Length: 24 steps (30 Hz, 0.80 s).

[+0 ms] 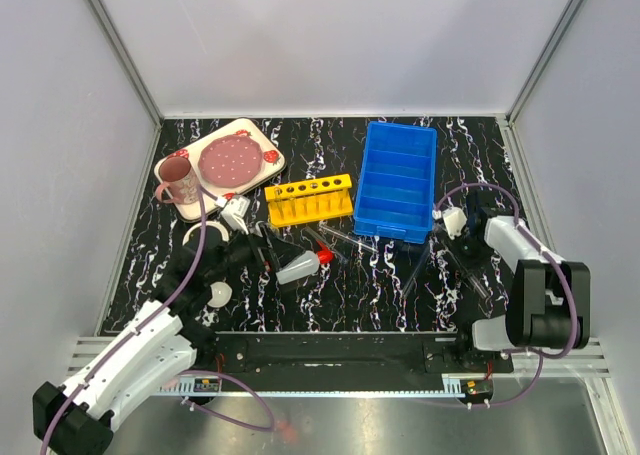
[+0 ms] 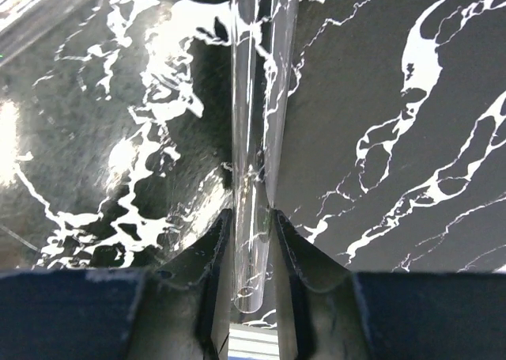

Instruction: Organize the chemistry lab equipment

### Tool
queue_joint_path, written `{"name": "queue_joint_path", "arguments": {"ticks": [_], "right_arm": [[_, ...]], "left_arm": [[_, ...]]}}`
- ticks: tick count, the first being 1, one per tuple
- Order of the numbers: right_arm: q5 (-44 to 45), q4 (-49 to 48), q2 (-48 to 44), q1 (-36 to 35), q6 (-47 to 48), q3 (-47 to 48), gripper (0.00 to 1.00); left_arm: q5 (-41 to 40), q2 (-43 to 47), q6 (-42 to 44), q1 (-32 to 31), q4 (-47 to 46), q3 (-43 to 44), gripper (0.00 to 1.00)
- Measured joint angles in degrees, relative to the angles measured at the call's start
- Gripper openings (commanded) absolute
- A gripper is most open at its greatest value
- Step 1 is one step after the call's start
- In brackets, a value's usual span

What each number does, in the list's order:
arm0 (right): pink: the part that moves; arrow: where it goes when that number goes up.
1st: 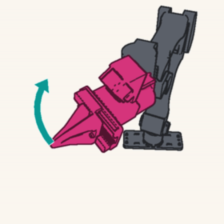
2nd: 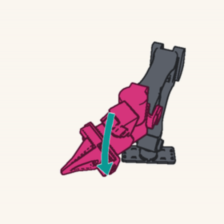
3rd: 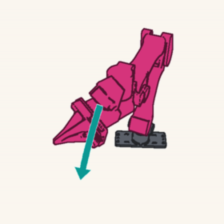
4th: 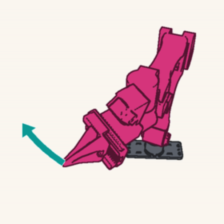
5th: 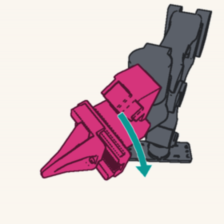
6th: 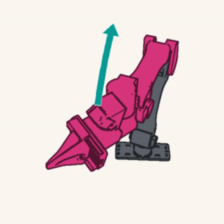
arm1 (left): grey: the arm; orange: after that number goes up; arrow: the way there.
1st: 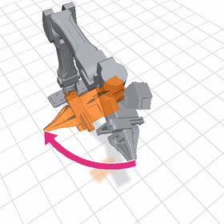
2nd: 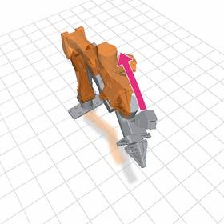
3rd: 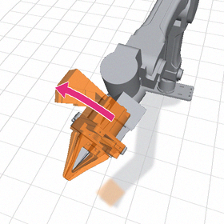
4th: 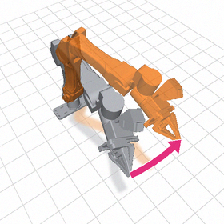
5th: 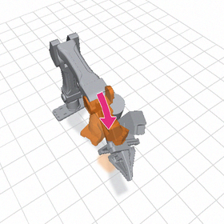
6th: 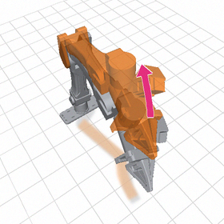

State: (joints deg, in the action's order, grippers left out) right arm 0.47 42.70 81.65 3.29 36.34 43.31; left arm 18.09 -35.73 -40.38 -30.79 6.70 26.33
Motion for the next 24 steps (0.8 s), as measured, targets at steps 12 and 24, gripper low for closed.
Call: {"name": "queue_joint_path", "arguments": {"ticks": [12,24], "right_arm": [[-8.7,6.9,-11.5,0.0,7.0,0.2,0.18],[-23.1,16.0,-23.0,0.0,15.9,1.0,0.19]], "left_arm": [[7.5,-4.8,-1.9,-1.9,-8.7,-1.4,0.99],[9.3,-25.7,-15.0,-13.3,-30.7,-0.2,0.99]]}}
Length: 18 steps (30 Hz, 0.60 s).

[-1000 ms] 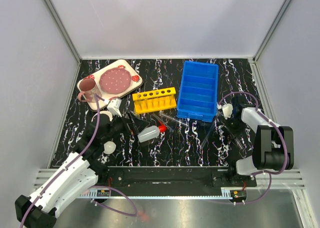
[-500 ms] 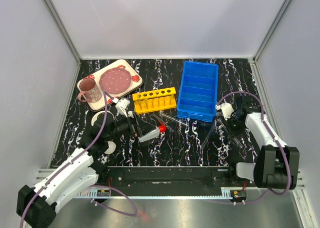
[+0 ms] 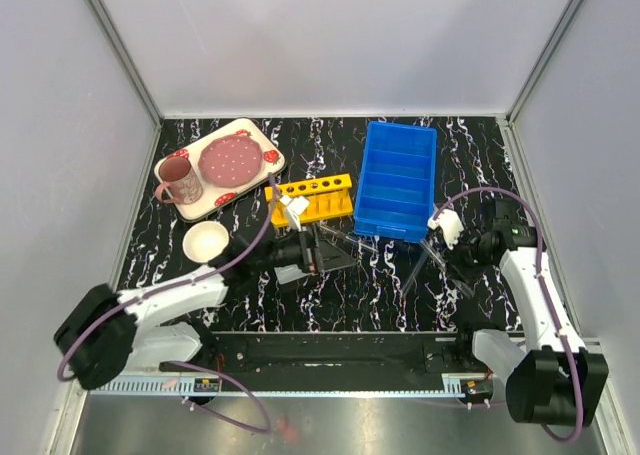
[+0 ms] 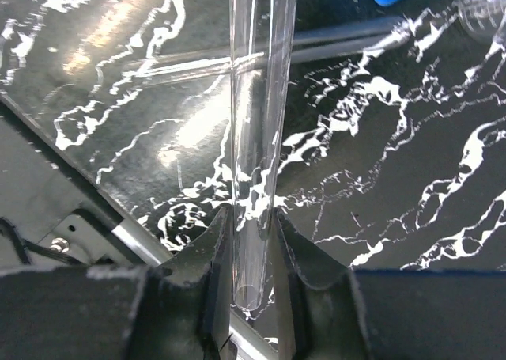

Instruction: Organize the chemistry lab equipment

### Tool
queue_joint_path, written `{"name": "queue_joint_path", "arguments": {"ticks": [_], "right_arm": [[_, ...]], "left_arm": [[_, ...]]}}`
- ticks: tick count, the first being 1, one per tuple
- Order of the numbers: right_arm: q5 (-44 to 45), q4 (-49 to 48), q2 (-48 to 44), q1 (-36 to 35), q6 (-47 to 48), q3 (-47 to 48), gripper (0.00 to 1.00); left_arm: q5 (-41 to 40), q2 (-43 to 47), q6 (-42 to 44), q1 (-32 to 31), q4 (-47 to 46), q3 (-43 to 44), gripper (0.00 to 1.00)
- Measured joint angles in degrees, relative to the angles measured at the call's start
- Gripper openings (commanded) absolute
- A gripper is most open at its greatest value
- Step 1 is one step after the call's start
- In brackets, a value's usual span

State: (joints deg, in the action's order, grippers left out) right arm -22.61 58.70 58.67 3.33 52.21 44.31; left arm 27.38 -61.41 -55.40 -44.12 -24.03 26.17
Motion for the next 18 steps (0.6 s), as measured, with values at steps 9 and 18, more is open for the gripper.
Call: {"name": "queue_joint_path", "arguments": {"ticks": [9,18], "right_arm": [[-10.2,2.6,-2.3,-1.0,0.9,1.5,0.19],[-17.3,3.2,-3.2,-1.6,-0.5,2.6,0.19]], "left_arm": [[-0.2,-24.7,-9.2,-6.1,-12.2,15.5,0.99],[-2.8,-35.1,-9.3,-9.1,-8.3,27.0,0.85]]}}
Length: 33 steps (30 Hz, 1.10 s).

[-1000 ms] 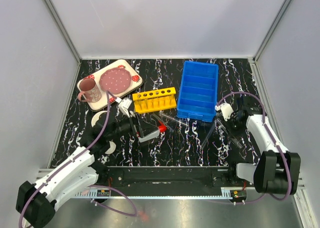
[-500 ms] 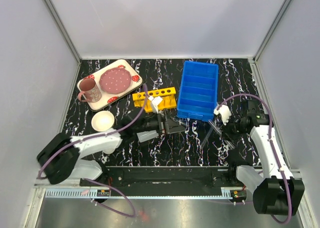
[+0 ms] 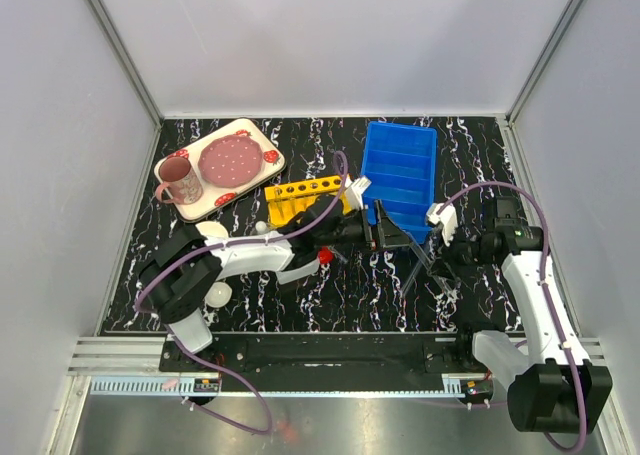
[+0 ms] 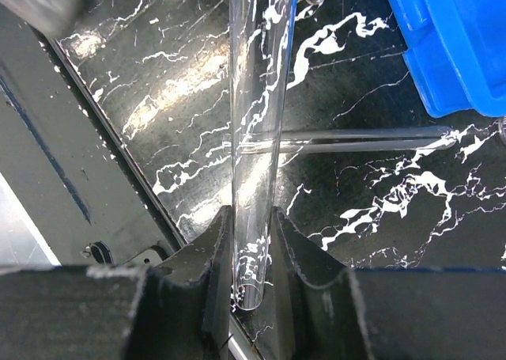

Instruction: Organize the chemistry lab equipment

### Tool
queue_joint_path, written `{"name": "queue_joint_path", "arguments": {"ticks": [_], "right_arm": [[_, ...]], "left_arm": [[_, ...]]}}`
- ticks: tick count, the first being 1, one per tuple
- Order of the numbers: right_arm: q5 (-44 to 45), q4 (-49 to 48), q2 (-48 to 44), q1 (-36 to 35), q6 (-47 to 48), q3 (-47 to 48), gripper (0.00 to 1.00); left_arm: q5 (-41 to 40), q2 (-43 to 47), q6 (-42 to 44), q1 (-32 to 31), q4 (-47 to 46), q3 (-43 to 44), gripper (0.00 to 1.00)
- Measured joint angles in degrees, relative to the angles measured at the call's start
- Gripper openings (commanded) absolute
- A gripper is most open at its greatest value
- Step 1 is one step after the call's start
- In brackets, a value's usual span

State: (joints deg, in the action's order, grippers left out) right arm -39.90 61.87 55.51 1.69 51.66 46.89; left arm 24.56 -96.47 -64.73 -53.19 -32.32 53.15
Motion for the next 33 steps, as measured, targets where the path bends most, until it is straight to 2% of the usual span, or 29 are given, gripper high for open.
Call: {"name": "queue_joint_path", "arguments": {"ticks": [11,23,33], "right_arm": [[-4.4,0.0,-1.5,-0.2,-1.5,0.7,0.19],[-4.8,0.0,-2.3,-0.7,-1.4,0.7,0.2],[-4.8,-0.8,-2.1,-0.9,-1.7,0.5,0.2]], "left_arm": [[-4.1,-2.3,3.4,-1.7,7.9,6.3,0.65],[-5.1,-3.9,3.8,-2.4,10.1,8.7,0.54],[-5.1,-3.9,3.8,-2.7,10.0,9.0,0.27]]}}
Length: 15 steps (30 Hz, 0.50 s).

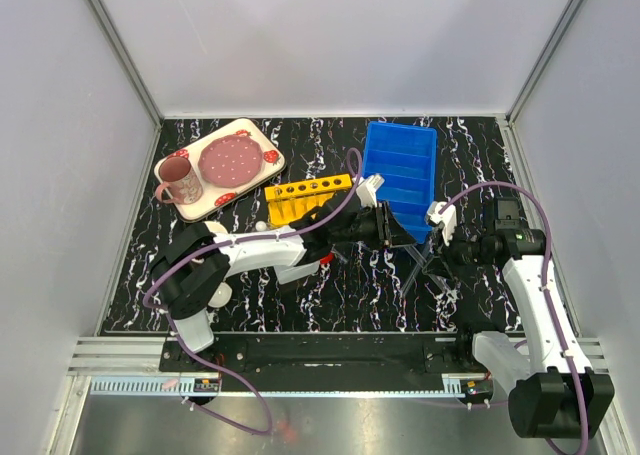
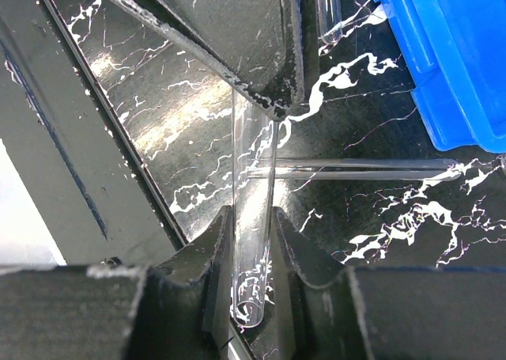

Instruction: Organize the chemistry lab equipment

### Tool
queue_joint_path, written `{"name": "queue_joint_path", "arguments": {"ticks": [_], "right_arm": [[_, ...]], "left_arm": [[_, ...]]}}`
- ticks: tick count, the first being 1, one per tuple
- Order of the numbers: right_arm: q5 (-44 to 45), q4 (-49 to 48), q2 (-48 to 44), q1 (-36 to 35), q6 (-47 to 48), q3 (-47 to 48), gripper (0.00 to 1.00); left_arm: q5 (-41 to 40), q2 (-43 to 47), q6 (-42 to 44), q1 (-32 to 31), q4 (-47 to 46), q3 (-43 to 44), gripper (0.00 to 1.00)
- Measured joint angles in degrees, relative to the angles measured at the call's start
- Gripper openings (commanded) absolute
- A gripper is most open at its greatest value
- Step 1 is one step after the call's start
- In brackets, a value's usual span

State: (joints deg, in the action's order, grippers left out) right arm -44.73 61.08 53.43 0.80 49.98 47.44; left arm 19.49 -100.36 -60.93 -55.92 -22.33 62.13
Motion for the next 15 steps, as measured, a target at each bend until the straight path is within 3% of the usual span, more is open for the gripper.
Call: {"name": "queue_joint_path", "arguments": {"ticks": [6,9,10,15], "right_arm": [[0.0,-0.3,0.3,0.0,-0.3,-0.2,0.22],[-0.6,-0.3,0.3,-0.1,-0.4,-0.2,0.38],[-1.0,-0.3,0.3,-0.1,-0.5,-0.2,0.54],[-1.5,-0.3,0.3,-0.3,-2.1,0.7,0.9]], "left_arm": [[0.0,0.1,-0.1,-0.1,-0.1,0.0,0.19],[-0.3,1.2,-0.1,-0.1,-0.2,-1.1,0.17],[-0.4,1.5,0.0,-0.1,-0.1,-1.4,0.17],[-2.3,7.8,2.8,0.0,4.5,-4.4,0.17]]}}
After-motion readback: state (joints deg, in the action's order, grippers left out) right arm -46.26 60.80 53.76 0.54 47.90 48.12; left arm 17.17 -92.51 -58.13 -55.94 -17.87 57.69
